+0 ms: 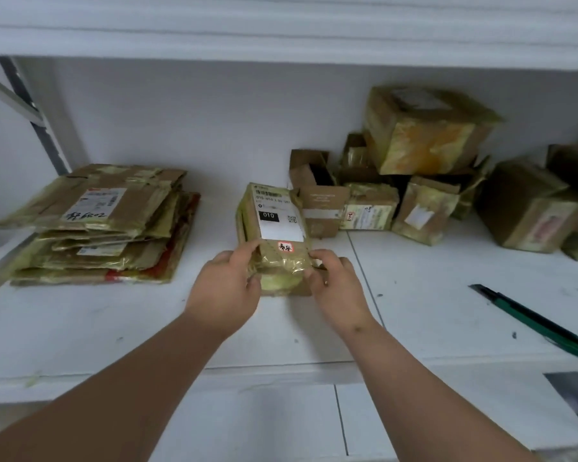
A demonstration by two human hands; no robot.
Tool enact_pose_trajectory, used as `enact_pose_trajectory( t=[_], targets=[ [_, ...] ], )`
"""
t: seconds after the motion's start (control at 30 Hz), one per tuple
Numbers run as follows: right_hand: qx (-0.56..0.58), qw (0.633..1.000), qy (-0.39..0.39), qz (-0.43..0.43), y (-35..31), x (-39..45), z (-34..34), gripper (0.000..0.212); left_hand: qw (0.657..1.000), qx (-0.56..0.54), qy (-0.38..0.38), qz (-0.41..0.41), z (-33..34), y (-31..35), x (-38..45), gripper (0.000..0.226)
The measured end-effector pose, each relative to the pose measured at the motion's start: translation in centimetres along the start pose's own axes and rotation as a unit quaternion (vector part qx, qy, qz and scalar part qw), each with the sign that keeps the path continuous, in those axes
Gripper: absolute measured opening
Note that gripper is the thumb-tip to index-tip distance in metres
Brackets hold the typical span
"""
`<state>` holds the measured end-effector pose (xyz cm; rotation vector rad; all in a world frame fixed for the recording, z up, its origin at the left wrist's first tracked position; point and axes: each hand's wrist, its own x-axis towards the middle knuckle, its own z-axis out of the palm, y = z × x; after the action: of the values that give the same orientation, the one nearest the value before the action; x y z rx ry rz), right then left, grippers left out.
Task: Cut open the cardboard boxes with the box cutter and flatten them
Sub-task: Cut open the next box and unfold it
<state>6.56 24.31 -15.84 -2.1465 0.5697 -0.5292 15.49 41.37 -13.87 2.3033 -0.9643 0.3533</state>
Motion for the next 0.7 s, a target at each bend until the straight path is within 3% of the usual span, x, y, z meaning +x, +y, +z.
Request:
enact_pose_trajectory(
  t=[0.17,0.33,0.43,0.6,0.7],
  targets=[
    [0.04,0.999,0.027,-0.002,1.0,-2.1,-2.9,0.031,0.993,-0.008,0.091,0.078,0.1,4.1,-1.2,0.043],
    [0.167,0.986,0.005,0.02,2.4,-2.7,-6.1,0.02,0.99,-0.002,0.081,0.117,0.6,8.1,-0.5,0.041],
    [0.258,0.962,-0.015,0.084,4.2,-2.5,-9.1,0.015,0.991,-0.008,0.059,0.121,1.7,12.2,0.0,0.045],
    [0.242,0.961,0.019,0.133,9.4,-1.4,-15.7,0.021,0.994,-0.058,-0.037,0.079,5.0,20.5,1.4,0.045],
    [0.235,0.96,0.036,0.152,12.2,-0.7,-19.7,0.022,0.988,-0.053,-0.112,0.096,7.7,24.4,2.4,0.054]
  ],
)
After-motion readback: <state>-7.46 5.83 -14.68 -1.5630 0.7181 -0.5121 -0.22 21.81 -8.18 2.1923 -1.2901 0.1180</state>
